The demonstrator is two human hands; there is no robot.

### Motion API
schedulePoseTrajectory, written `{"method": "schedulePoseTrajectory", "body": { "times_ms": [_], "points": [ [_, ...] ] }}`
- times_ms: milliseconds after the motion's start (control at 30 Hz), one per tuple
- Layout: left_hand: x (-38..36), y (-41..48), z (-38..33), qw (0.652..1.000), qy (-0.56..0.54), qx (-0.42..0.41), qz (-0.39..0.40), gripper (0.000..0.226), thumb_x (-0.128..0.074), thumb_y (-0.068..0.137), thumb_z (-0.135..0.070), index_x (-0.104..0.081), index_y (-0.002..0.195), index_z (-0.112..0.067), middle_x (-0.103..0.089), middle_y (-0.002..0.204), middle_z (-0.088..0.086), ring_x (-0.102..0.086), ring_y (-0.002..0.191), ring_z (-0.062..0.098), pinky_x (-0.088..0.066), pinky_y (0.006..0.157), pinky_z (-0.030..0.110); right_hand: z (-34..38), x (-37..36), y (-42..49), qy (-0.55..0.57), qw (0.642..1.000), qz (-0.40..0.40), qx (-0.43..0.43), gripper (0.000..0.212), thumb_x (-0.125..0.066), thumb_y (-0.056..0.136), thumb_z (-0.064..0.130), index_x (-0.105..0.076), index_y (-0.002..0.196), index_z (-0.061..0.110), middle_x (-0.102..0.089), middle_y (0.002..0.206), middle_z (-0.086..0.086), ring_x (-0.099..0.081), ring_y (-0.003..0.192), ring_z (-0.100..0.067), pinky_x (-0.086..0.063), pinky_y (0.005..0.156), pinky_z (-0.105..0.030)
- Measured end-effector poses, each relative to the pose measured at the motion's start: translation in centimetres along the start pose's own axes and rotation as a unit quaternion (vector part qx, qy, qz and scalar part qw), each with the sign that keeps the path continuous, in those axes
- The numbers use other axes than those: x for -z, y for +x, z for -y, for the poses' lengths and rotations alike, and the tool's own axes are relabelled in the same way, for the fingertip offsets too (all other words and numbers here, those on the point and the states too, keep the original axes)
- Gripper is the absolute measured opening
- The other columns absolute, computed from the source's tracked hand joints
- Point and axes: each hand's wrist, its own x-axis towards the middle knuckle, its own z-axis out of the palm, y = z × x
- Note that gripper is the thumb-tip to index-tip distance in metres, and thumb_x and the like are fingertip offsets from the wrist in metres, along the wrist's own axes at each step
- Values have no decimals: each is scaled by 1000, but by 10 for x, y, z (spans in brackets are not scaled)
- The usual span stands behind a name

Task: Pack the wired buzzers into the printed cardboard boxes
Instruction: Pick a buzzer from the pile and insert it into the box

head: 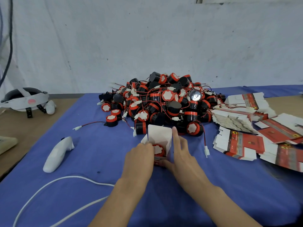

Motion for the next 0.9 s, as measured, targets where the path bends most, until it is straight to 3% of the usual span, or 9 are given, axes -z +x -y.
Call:
{"method": "schedulePoseTrajectory", "body": {
  "times_ms": [100, 167, 267, 400, 467, 633, 800, 900],
  "points": [
    [5, -2, -1, 1000, 23, -10, 7, 13, -47, 97, -9, -50, 93, -22, -29, 69, -5, -29, 52, 12, -20, 45, 26, 14, -4, -6, -112, 993, 24, 6, 97, -58, 99, 15, 15, 152, 50, 5, 163, -11, -64, 103, -27, -52, 69, -28],
    [8, -4, 0, 999, 32, -14, 11, 15, -48, 96, -9, -54, 101, -21, -41, 76, -4, -32, 55, 13, -17, 45, 26, 21, -8, -10, -173, 983, 60, -14, 85, -50, 98, 5, 0, 154, 45, 9, 164, -18, -61, 108, -29, -48, 68, -30],
    [6, -6, 2, 1000, 17, -26, 2, 10, -46, 101, -16, -53, 98, -21, -61, 94, -2, -50, 67, 17, -26, 49, 26, 25, -7, -15, -168, 984, 60, -18, 57, -43, 107, 27, -13, 155, 37, -8, 160, -16, -58, 108, -26, -46, 67, -29],
    [2, -15, 11, 996, -74, -36, -37, 19, -35, 106, -37, -50, 113, -26, -64, 91, -7, -57, 70, 14, -39, 54, 28, 23, -1, -12, -125, 992, 25, -2, 39, -42, 107, 39, -34, 145, 31, -31, 142, -3, -59, 107, -19, -55, 77, -30],
    [4, -20, 17, 992, -104, -58, -44, 25, -38, 104, -41, -45, 124, -28, -64, 90, -8, -59, 73, 14, -40, 54, 29, 22, 0, -11, -105, 994, 25, 3, 37, -43, 106, 40, -37, 142, 29, -32, 144, -2, -60, 108, -18, -54, 74, -29],
    [10, -26, 32, 988, -108, -111, -19, 25, -42, 104, -39, -45, 128, -31, -64, 109, -12, -63, 90, 13, -52, 74, 33, 17, 1, -9, -109, 993, 34, -7, 38, -45, 106, 40, -38, 141, 26, -31, 145, -2, -63, 102, -19, -54, 71, -29],
    [12, -27, 32, 987, -77, -134, -42, 30, -34, 108, -37, -49, 134, -33, -56, 126, -15, -64, 97, 11, -53, 75, 33, 12, 4, -7, -110, 993, 42, 3, 43, -46, 105, 42, -36, 144, 28, -29, 148, -1, -64, 99, -20, -54, 72, -29],
    [8, -23, 32, 984, -41, -157, -72, 36, -40, 106, -22, -47, 141, -27, -51, 133, -13, -63, 100, 11, -51, 68, 22, 12, 4, -6, -114, 992, 44, 3, 44, -46, 105, 41, -35, 146, 27, -27, 150, -2, -64, 100, -21, -55, 75, -30]
  ]
}}
